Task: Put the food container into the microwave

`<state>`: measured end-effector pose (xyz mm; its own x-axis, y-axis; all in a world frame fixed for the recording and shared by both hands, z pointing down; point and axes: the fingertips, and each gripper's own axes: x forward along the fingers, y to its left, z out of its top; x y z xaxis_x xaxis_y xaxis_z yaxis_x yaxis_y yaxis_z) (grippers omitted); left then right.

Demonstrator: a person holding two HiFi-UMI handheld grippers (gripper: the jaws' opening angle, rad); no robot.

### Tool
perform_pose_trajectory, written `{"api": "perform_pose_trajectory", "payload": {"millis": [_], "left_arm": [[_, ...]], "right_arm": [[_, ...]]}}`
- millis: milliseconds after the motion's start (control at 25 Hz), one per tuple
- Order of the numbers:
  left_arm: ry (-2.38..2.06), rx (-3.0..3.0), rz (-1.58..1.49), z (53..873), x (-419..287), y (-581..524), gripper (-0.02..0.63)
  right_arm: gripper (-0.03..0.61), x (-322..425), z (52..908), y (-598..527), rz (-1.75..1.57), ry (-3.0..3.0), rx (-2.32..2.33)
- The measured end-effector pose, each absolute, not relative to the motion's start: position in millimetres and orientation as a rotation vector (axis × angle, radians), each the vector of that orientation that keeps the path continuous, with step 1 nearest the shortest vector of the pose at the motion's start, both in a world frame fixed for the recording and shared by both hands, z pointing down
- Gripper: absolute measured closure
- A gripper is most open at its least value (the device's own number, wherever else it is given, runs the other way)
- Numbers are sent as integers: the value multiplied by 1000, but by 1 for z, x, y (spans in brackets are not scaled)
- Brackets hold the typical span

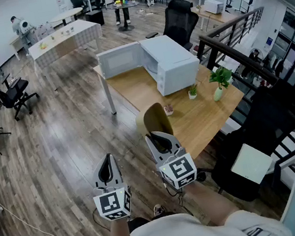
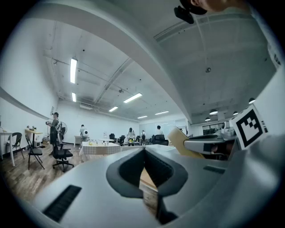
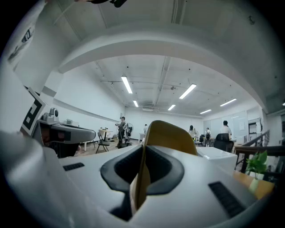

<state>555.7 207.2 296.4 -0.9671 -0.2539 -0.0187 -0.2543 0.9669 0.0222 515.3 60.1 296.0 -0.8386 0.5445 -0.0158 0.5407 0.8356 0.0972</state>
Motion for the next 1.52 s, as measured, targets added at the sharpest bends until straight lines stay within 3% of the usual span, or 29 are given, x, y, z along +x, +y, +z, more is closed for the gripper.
{"api": "perform_pose_trajectory", "payload": {"millis": [520,920,1520], "left_arm": [[3169,-392,87,325,541,227,603],[3164,-534,145,344,449,252,601],[3177,-579,169,352,331,376,603]], "right_arm": [[552,498,320,95,179,2962,995],[552,417,334,136,290,3011,1005],[551,298,348,231,288,3109,926]]}}
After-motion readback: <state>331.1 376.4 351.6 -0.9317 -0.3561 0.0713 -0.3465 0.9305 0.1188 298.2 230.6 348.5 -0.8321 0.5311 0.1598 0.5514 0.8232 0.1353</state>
